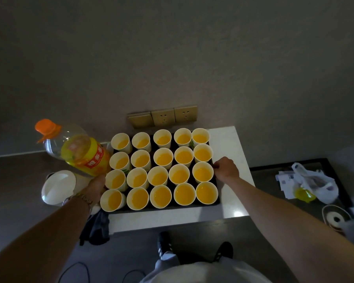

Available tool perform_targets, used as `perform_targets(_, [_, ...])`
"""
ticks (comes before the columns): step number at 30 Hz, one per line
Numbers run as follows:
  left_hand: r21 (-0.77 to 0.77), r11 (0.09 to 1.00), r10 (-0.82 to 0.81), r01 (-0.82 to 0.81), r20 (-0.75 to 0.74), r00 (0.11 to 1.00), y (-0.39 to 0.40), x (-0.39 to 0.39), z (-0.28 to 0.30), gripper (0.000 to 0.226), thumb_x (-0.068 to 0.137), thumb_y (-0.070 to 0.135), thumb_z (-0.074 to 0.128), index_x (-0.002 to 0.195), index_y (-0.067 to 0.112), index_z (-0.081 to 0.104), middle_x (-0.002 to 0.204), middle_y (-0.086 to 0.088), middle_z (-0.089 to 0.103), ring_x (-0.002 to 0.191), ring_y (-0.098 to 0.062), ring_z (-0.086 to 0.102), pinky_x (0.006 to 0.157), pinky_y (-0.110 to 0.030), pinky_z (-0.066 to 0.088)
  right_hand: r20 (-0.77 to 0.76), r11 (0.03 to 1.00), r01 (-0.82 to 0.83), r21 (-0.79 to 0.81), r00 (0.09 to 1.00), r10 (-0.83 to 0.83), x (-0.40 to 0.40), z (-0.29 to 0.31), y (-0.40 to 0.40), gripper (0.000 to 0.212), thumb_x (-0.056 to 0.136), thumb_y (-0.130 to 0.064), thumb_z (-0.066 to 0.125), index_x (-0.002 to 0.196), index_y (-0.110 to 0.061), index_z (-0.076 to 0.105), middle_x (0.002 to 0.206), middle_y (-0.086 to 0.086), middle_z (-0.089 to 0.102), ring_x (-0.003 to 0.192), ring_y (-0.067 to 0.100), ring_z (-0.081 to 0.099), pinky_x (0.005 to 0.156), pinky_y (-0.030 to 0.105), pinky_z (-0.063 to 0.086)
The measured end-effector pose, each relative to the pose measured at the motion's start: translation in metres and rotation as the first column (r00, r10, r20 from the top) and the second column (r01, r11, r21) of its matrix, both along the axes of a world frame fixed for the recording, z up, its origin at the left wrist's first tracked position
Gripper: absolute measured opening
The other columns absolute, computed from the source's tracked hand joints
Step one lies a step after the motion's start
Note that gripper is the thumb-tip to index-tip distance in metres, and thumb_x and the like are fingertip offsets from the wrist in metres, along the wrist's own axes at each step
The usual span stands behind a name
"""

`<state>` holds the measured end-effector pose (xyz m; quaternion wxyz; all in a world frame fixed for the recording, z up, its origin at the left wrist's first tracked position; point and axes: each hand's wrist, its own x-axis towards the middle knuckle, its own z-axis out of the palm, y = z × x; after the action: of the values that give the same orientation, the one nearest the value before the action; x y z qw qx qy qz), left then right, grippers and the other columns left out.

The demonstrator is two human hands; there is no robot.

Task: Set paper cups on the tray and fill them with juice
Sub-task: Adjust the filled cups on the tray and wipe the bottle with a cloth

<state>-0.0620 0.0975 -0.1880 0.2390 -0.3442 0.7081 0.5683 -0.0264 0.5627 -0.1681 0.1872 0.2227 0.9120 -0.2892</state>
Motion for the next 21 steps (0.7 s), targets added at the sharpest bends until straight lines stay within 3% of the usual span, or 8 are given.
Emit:
perform_targets(6, [0.057,0.998,-0.017,0.019,-0.035,0.999,0.020,0.016,0.029,0.024,0.105,0.042,0.045,0.101,0.026,0.062,0.099,-0.016,0.066,0.089,-0.033,0.059,0.085,-0.046,0.049,-0.003,1.000,0.003,0.015,1.000,-0.003,0.001,0.003,0.000,0.030,0.095,-0.031,0.064,0.069,-0.017,0.061,0.079,0.005,0.062,0.074,0.025,0.058,0.067,0.029,0.043])
perform_targets(8, [0.057,0.998,-0.013,0.016,-0.051,0.999,0.019,0.017,0.031,0.026,0.103,0.046,0.047,0.104,0.026,0.064,0.108,-0.023,0.067,0.093,-0.035,0.060,0.089,-0.051,0.050,-0.001,1.000,-0.004,0.025,1.000,0.004,0.000,0.003,0.001,0.030,0.095,-0.033,0.065,0.069,-0.017,0.062,0.079,0.004,0.062,0.074,0.025,0.058,0.067,0.029,0.043])
perform_targets(15, [0.077,0.997,-0.008,0.014,-0.073,0.997,-0.005,0.017,0.001,0.035,0.099,0.053,0.050,0.114,0.026,0.065,0.116,-0.022,0.065,0.107,-0.045,0.061,0.096,-0.061,0.049,-0.014,0.998,-0.030,0.047,0.999,0.031,0.001,0.004,0.001,0.034,0.095,-0.033,0.066,0.064,-0.022,0.056,0.077,0.002,0.060,0.072,0.022,0.056,0.066,0.028,0.041])
perform_targets(18, [0.063,0.998,0.009,-0.005,-0.054,0.999,0.006,0.018,0.015,0.035,0.101,0.054,0.047,0.114,0.025,0.064,0.115,-0.020,0.064,0.103,-0.041,0.059,0.098,-0.061,0.047,-0.024,0.998,-0.033,0.046,0.999,0.034,0.000,0.003,0.002,0.038,0.093,-0.037,0.067,0.060,-0.024,0.054,0.075,0.002,0.060,0.071,0.022,0.057,0.065,0.028,0.041])
perform_targets(21, [0.096,0.995,0.016,-0.012,-0.040,0.999,0.025,0.021,0.037,0.032,0.104,0.049,0.046,0.108,0.024,0.065,0.102,-0.015,0.070,0.094,-0.037,0.061,0.091,-0.054,0.050,-0.026,0.998,-0.042,0.042,0.999,0.043,0.000,0.000,0.003,0.041,0.093,-0.038,0.068,0.057,-0.024,0.052,0.073,0.001,0.059,0.072,0.024,0.060,0.065,0.028,0.041])
